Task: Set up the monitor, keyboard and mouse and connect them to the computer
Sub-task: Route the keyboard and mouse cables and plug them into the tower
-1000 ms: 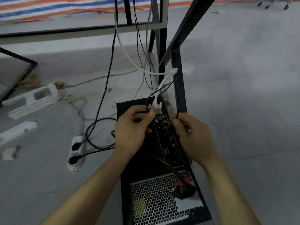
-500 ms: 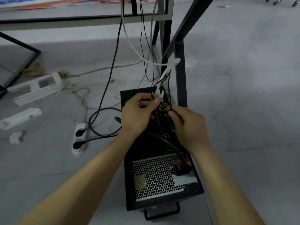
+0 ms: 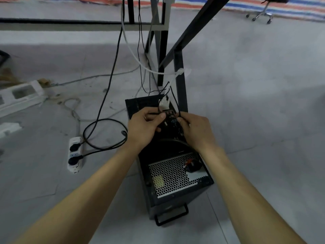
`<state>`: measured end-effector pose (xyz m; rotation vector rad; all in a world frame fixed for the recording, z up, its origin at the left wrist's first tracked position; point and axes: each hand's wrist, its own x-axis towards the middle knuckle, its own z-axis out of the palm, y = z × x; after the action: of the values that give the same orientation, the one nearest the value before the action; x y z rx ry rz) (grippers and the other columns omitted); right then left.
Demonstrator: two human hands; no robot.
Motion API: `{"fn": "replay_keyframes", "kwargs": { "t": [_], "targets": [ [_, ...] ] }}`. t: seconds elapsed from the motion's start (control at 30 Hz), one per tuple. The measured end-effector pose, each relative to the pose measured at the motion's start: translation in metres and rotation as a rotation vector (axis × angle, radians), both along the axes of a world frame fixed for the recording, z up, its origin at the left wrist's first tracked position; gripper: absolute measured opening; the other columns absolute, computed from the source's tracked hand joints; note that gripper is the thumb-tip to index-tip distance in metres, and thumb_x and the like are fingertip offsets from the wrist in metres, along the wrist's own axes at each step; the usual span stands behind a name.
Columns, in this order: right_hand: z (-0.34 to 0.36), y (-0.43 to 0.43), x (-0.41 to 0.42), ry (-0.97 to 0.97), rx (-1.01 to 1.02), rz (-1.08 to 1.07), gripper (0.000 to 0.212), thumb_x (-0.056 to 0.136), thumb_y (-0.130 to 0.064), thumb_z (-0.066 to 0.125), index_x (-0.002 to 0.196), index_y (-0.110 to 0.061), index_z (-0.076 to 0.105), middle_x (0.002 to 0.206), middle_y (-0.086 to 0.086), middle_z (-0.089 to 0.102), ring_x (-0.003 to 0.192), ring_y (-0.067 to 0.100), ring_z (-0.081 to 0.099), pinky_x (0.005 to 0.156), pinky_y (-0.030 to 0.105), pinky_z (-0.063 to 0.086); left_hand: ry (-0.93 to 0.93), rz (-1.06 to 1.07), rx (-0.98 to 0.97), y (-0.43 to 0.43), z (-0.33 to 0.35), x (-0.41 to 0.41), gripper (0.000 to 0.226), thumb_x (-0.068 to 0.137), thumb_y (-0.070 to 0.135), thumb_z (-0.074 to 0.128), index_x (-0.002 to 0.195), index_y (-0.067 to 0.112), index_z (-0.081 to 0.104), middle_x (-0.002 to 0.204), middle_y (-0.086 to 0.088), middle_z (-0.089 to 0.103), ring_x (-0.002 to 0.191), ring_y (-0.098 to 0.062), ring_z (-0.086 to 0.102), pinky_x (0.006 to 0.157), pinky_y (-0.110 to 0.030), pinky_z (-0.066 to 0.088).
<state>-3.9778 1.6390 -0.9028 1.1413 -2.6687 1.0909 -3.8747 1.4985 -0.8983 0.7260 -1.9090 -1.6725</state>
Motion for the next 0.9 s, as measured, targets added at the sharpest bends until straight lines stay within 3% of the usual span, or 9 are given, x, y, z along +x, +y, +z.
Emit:
{"fn": "replay_keyframes", "kwargs": {
  "t": [0.13, 0.23, 0.37, 0.57, 0.9],
  "targets": [
    [0.005, 0.002, 0.008, 0.010, -0.017, -0.074, 0.021, 0.100, -0.018, 0.058, 0.113, -0.013, 0.074, 0.099, 0.008, 0.076, 0.088, 0.023, 0.068, 0.070, 0.017, 0.038, -0.031, -0.044, 0.022, -0.003, -0.001, 0.006, 0.018, 0.086, 0.026, 0.078, 0.103, 0.021, 0.072, 0.082, 0.002, 0.076, 0.066, -0.017, 0.072, 0.073, -0.032, 0.061],
    [0.003, 0.005, 0.011, 0.009, 0.069, -0.061, 0.023, 0.098, -0.016, 0.060, 0.117, -0.017, 0.072, 0.100, 0.007, 0.076, 0.090, 0.024, 0.069, 0.074, 0.023, 0.043, -0.036, -0.057, 0.046, -0.009, 0.001, 0.007, 0.017, 0.085, 0.028, 0.079, 0.099, 0.024, 0.072, 0.083, 0.002, 0.076, 0.069, -0.016, 0.073, 0.076, -0.033, 0.060],
    [0.004, 0.003, 0.005, 0.028, 0.077, -0.045, 0.020, 0.095, -0.016, 0.064, 0.112, -0.013, 0.073, 0.099, 0.009, 0.074, 0.089, 0.027, 0.068, 0.075, 0.028, 0.046, -0.019, -0.075, 0.035, -0.007, 0.006, 0.006, 0.014, 0.086, 0.025, 0.078, 0.099, 0.024, 0.071, 0.084, 0.002, 0.074, 0.065, -0.012, 0.071, 0.066, -0.019, 0.056],
    [-0.006, 0.005, 0.000, 0.071, 0.131, -0.048, 0.028, 0.100, -0.025, 0.056, 0.122, -0.015, 0.071, 0.105, 0.008, 0.066, 0.091, 0.027, 0.065, 0.077, 0.026, 0.045, -0.017, -0.062, 0.035, -0.002, 0.006, 0.002, 0.018, 0.088, 0.024, 0.076, 0.105, 0.021, 0.072, 0.085, 0.004, 0.074, 0.063, -0.004, 0.068, 0.060, -0.013, 0.052],
    [-0.013, 0.000, 0.003, 0.035, 0.049, -0.066, 0.029, 0.100, -0.019, 0.055, 0.124, -0.010, 0.069, 0.101, 0.009, 0.063, 0.088, 0.024, 0.062, 0.076, 0.023, 0.041, -0.057, -0.041, -0.022, -0.003, 0.001, -0.008, 0.015, 0.087, 0.032, 0.077, 0.101, 0.030, 0.071, 0.083, 0.010, 0.075, 0.064, -0.008, 0.070, 0.066, -0.019, 0.057]
  ]
}}
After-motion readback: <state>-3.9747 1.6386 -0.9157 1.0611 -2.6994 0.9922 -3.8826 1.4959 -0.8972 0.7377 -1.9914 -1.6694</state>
